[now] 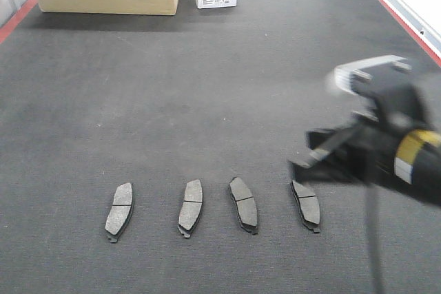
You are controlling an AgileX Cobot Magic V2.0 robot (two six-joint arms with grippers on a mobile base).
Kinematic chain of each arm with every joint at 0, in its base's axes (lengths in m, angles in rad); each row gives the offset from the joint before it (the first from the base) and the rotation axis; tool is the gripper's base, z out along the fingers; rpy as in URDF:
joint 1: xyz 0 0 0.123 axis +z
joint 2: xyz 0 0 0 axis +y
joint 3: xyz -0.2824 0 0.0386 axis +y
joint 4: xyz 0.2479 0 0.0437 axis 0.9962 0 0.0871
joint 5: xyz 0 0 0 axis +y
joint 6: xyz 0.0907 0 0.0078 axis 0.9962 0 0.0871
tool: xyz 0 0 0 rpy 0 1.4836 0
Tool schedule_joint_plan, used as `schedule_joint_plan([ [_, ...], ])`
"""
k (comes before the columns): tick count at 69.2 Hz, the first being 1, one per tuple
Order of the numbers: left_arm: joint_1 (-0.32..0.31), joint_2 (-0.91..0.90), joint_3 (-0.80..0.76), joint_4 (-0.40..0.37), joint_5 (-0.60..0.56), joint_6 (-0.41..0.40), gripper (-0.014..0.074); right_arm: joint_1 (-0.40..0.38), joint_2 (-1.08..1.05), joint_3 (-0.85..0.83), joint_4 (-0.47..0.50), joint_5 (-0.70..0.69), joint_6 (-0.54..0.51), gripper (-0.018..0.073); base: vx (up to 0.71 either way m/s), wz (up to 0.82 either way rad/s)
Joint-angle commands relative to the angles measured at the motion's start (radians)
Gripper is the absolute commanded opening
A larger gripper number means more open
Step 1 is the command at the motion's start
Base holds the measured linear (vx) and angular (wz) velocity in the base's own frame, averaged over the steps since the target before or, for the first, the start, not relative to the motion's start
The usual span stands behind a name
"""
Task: Move and align brake pads A on conveyor
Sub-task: 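Open the right gripper and raise it away from the pad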
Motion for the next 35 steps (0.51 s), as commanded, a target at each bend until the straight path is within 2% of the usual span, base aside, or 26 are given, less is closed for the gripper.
schedule_joint_plan([
  [1, 0.001, 0.008, -0.022, 0.004, -0.068, -0.010, -0.0003, -0.007, -0.143, 0.054, -0.031, -0.086, -0.024, -0.0010, 0.00, 0.00],
  [11, 0.001, 0.008, -0.022, 0.004, -0.068, -0.010, -0.0003, -0.007, -0.351, 0.187, -0.057, -0.123, -0.088, -0.0010, 0.00, 0.00],
  [19, 0.001, 0.008, -0.022, 0.004, -0.068, -0.010, -0.0003, -0.007, -0.537, 0.284, -0.056, -0.149, -0.091, -0.0010, 0.00, 0.00],
  [35, 0.001, 0.008, -0.022, 0.004, -0.068, -0.010, -0.0003, -0.007, -0.757, 0.347, -0.056, -0.137, -0.090, -0.0010, 0.00, 0.00],
])
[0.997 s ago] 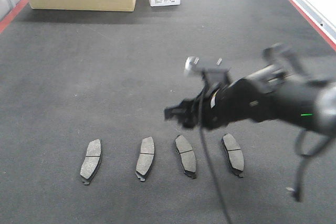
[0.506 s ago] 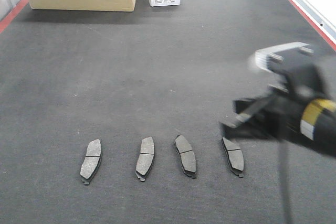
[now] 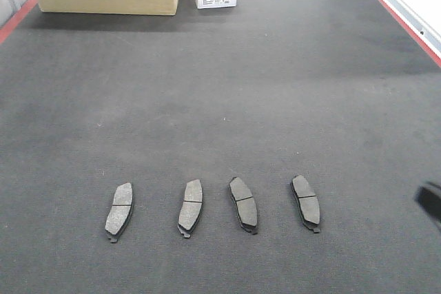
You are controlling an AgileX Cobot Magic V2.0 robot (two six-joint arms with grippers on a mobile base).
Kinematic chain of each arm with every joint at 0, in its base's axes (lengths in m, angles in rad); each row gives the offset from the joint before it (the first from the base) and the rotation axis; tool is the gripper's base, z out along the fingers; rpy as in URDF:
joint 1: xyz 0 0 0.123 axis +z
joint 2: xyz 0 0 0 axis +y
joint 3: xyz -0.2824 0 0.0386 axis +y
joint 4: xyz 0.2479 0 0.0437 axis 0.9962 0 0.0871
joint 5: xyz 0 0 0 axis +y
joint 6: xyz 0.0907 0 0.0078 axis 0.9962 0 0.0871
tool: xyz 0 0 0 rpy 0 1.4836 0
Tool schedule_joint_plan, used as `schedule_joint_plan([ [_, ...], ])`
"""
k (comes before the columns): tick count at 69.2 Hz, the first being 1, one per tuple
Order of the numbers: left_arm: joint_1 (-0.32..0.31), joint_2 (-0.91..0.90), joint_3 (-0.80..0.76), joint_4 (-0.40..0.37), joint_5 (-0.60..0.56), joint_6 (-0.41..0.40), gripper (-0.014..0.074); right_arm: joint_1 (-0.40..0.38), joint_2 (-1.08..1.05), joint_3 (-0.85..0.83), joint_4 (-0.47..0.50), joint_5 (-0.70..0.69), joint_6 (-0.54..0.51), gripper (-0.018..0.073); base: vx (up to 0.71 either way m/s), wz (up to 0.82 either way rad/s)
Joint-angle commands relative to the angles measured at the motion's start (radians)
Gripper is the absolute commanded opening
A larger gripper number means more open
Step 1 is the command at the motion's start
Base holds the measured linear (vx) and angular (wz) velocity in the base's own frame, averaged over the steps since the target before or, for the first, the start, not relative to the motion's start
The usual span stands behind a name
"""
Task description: Move and align brake pads A on conveyor
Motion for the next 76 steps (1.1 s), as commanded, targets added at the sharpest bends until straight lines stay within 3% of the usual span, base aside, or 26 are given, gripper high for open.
schedule_joint_plan([
  [1, 0.001, 0.008, -0.022, 0.004, -0.068, -0.010, -0.0003, -0.007, -0.044, -0.021, -0.016, -0.071, -0.010, -0.0010, 0.00, 0.00],
  [67, 0.001, 0.008, -0.022, 0.004, -0.071, -0.010, -0.0003, -0.007, -0.064, -0.021, -0.016, -0.064, -0.009, -0.0010, 0.00, 0.00],
  [76, 0.001, 0.008, -0.022, -0.028, -0.068, -0.009, -0.0003, -0.007, -0.064, -0.021, -0.016, -0.064, -0.009, -0.0010, 0.00, 0.00],
])
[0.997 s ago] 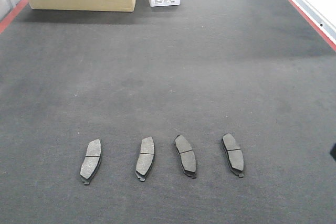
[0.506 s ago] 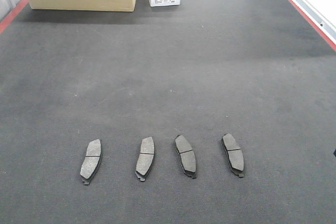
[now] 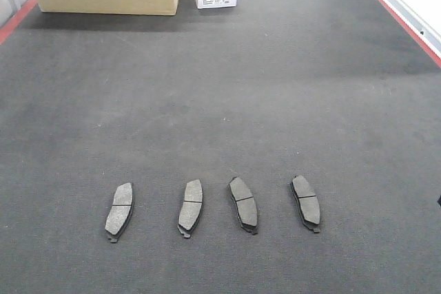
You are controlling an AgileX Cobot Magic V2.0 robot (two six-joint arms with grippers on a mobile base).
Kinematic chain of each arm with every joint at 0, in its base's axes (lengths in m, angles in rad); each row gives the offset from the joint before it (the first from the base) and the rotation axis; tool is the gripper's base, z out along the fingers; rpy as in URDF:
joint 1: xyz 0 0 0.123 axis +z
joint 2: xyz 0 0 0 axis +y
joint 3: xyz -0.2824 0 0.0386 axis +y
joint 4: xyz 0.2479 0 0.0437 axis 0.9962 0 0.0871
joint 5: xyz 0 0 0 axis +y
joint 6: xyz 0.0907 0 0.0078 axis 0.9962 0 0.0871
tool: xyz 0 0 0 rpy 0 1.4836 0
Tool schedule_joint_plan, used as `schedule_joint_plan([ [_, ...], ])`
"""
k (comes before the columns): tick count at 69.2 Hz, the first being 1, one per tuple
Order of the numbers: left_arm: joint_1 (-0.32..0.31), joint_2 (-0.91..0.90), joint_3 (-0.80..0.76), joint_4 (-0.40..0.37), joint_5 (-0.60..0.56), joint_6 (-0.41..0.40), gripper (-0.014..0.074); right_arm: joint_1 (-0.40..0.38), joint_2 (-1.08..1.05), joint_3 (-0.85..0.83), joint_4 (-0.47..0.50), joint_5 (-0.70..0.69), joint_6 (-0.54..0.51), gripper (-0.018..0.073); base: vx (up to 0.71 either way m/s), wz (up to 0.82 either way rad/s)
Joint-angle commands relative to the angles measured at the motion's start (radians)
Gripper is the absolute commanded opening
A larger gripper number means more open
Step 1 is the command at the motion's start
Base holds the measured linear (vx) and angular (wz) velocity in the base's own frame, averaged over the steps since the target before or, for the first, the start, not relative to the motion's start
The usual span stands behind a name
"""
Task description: Move and align brake pads A on conveyor
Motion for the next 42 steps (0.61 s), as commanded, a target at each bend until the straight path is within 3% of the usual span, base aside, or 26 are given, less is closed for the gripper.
schedule_joint_plan([
  [1, 0.001, 0.008, -0.022, -0.028, -0.068, -0.008, -0.0003, -0.007, 0.007, -0.025, -0.013, -0.068, -0.008, -0.0010, 0.00, 0.00],
  [9, 0.001, 0.008, -0.022, -0.089, -0.068, 0.023, -0.0003, -0.007, 0.007, -0.025, -0.013, -0.068, -0.008, -0.0010, 0.00, 0.00],
  [19, 0.001, 0.008, -0.022, -0.209, -0.069, 0.182, -0.0003, -0.007, 0.007, -0.025, -0.013, -0.068, -0.008, -0.0010, 0.00, 0.00],
  [29, 0.002, 0.004, -0.022, -0.207, -0.078, 0.192, -0.0003, -0.007, 0.007, -0.025, -0.013, -0.068, -0.008, -0.0010, 0.00, 0.00],
  [35, 0.045, -0.019, -0.022, -0.205, -0.067, 0.191, -0.0003, -0.007, 0.007, -0.025, -0.013, -0.068, -0.008, -0.0010, 0.00, 0.00],
  [42, 0.153, -0.068, -0.022, -0.196, -0.045, 0.191, -0.0003, -0.007, 0.007, -0.025, -0.013, -0.068, -0.008, -0.0010, 0.00, 0.00],
])
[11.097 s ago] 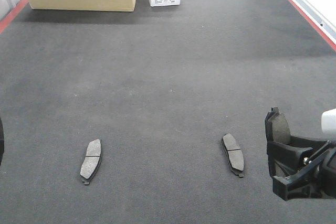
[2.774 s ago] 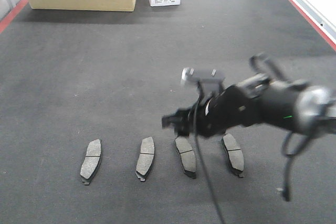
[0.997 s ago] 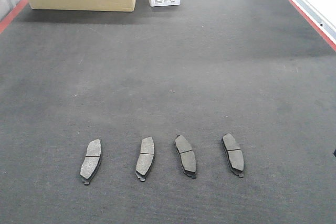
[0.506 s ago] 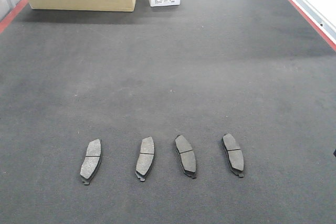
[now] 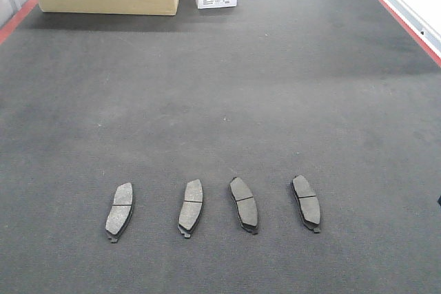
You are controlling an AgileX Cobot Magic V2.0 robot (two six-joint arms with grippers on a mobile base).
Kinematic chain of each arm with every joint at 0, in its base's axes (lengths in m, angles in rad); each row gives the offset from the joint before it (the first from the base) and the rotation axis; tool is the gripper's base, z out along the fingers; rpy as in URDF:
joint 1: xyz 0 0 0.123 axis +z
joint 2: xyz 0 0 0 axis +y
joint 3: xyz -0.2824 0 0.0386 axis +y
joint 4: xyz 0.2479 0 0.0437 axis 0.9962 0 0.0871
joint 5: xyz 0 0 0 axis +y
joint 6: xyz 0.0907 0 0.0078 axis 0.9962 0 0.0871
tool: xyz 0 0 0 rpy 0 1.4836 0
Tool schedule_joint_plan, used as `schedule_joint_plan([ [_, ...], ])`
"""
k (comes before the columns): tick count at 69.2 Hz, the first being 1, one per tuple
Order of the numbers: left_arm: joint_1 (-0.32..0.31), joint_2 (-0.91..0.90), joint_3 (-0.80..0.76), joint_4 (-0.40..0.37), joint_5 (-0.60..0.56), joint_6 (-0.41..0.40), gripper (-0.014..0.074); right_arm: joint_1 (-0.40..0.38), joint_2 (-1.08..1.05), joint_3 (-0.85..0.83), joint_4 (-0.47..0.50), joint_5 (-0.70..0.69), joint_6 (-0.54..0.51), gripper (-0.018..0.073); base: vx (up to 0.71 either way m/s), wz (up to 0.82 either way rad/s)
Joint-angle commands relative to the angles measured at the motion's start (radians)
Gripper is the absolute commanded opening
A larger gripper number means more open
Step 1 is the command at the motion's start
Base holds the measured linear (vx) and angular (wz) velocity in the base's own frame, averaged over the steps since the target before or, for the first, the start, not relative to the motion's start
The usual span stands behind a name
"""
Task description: Move and align brake pads A on conveyor
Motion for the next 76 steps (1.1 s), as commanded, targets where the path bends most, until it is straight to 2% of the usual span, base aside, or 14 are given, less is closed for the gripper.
schedule_joint_plan([
  [1, 0.085, -0.032, -0.022, 0.005, -0.047, 0.001, -0.0003, -0.007, 0.007, -0.025, -0.013, -0.068, -0.008, -0.0010, 0.00, 0.00],
  [6, 0.188, -0.091, -0.010, 0.021, -0.028, 0.001, -0.0003, -0.007, 0.007, -0.025, -0.013, -0.068, -0.008, -0.0010, 0.00, 0.00],
  [11, 0.266, -0.152, 0.019, 0.022, -0.028, 0.001, -0.0003, -0.007, 0.007, -0.025, -0.013, -0.068, -0.008, -0.0010, 0.00, 0.00],
  [18, 0.341, -0.234, 0.071, 0.022, -0.034, 0.001, -0.0003, -0.007, 0.007, -0.025, -0.013, -0.068, -0.008, -0.0010, 0.00, 0.00],
  [23, 0.378, -0.228, 0.111, 0.022, -0.052, -0.001, -0.0003, -0.007, 0.007, -0.025, -0.012, -0.068, -0.008, -0.0010, 0.00, 0.00],
  [28, 0.407, -0.229, 0.153, 0.024, -0.085, -0.038, -0.0003, -0.007, 0.007, -0.025, -0.012, -0.067, -0.008, -0.0010, 0.00, 0.00],
  [35, 0.417, -0.229, 0.223, 0.024, -0.152, -0.062, -0.0003, -0.007, 0.007, -0.025, -0.012, -0.067, -0.008, -0.0010, 0.00, 0.00],
  [54, 0.417, -0.229, 0.431, 0.020, -0.275, -0.057, -0.0003, -0.007, 0.007, -0.025, -0.012, -0.067, -0.008, -0.0010, 0.00, 0.00],
  [58, 0.417, -0.229, 0.429, 0.012, -0.236, -0.057, -0.0003, -0.007, 0.007, -0.025, -0.012, -0.067, -0.008, -0.0010, 0.00, 0.00],
  [76, 0.417, -0.228, 0.430, 0.012, -0.237, -0.057, -0.0003, -0.007, 0.007, -0.025, -0.012, -0.067, -0.008, -0.0010, 0.00, 0.00],
])
